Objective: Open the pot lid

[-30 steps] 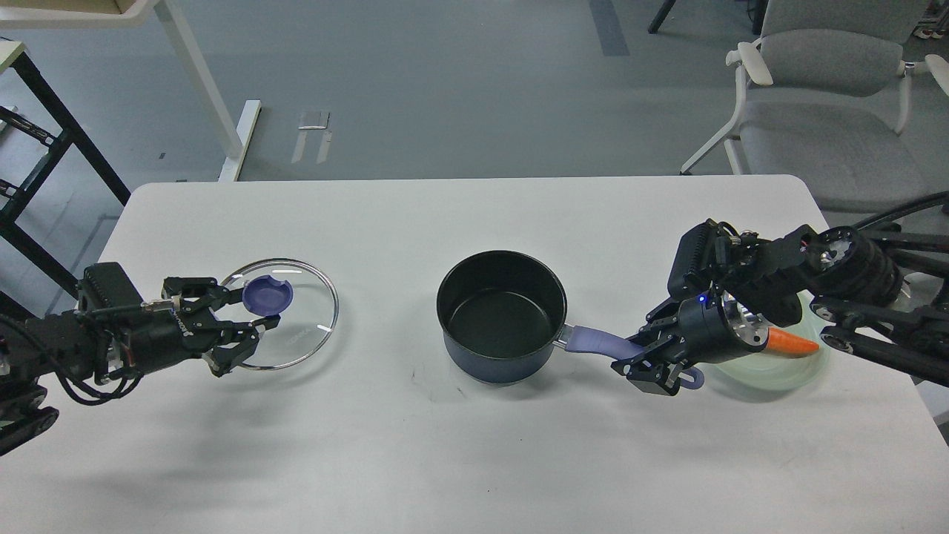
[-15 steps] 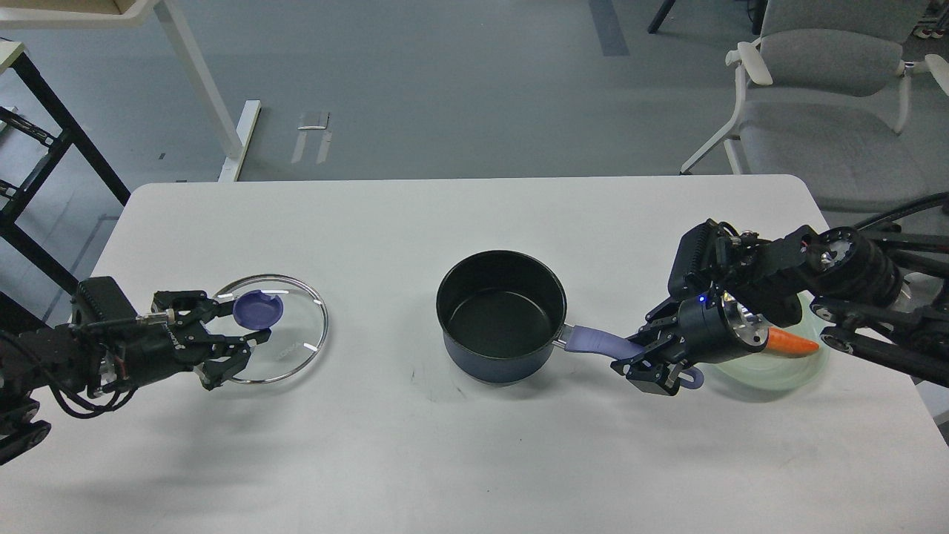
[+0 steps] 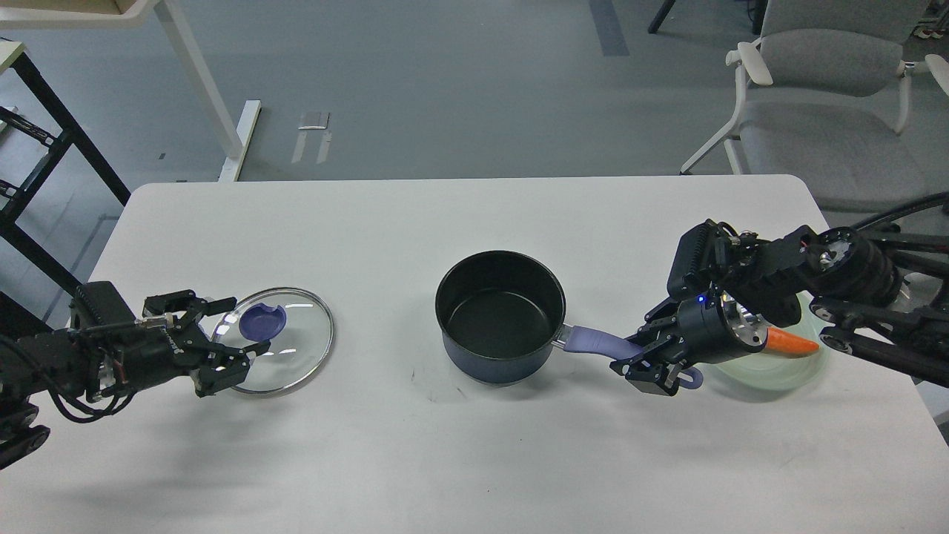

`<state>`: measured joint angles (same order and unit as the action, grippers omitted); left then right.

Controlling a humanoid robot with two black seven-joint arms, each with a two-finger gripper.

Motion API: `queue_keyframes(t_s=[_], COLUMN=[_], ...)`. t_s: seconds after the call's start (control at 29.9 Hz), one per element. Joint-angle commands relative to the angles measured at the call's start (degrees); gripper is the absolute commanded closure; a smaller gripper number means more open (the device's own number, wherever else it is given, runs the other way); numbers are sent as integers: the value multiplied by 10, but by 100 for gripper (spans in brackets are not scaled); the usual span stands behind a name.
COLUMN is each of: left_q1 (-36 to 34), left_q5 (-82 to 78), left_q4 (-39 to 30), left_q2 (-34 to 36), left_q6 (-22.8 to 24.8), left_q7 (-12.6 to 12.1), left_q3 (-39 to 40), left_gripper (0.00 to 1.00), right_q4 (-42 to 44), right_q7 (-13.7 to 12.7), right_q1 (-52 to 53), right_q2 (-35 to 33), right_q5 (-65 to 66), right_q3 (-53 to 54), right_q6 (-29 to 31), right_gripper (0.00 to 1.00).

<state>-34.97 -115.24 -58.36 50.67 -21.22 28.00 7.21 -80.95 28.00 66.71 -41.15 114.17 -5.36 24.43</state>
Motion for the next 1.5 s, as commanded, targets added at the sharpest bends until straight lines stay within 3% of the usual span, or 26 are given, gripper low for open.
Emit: queue_keyframes(t_s=[0.0,0.13,0.33,0.47,0.6,0.7,0.9,1.0,1.07,1.24,1.47], left_q1=[-4,-19,-93,-98,-91,-80,-70,-69,-65,-59,-51], left_q5=[12,128,493,775,948,995,1049,1101,1129,1136,1136], left_q4=[-17,-75,-107,-107,-98,-67,33,54,55,55,55], left_q2=[11,49,50,26,-9,-41,-93,-100,-100,-100,-101], left_q6=[0,28,158,191,206,225,393,424,429,460,479], left_q7=[0,0,0,0,0,0,0,-56,-75,-79,-79], left_q3=[7,14,16,18,42,75,165,171,171,172,172], left_gripper=[3,2,1,1,1,1,1,1,1,1,1], right_q4=[0,0,0,0,0,0,-2,-4,-8,-10,55], right_q7=[0,0,0,0,0,0,0,0,0,0,0], right_q1=[0,0,0,0,0,0,1,4,7,20,14], right_q2=[-1,-2,-1,-1,-1,-2,-8,-17,-30,-60,-80], right_q5=[0,0,-1,-1,-2,-3,-10,-12,-26,-117,-397], right_q3=[1,1,1,1,1,1,3,5,12,49,115], right_q6=[0,0,0,0,0,-1,-1,-1,-1,0,-6], right_gripper=[71,71,69,68,63,55,26,15,7,5,4])
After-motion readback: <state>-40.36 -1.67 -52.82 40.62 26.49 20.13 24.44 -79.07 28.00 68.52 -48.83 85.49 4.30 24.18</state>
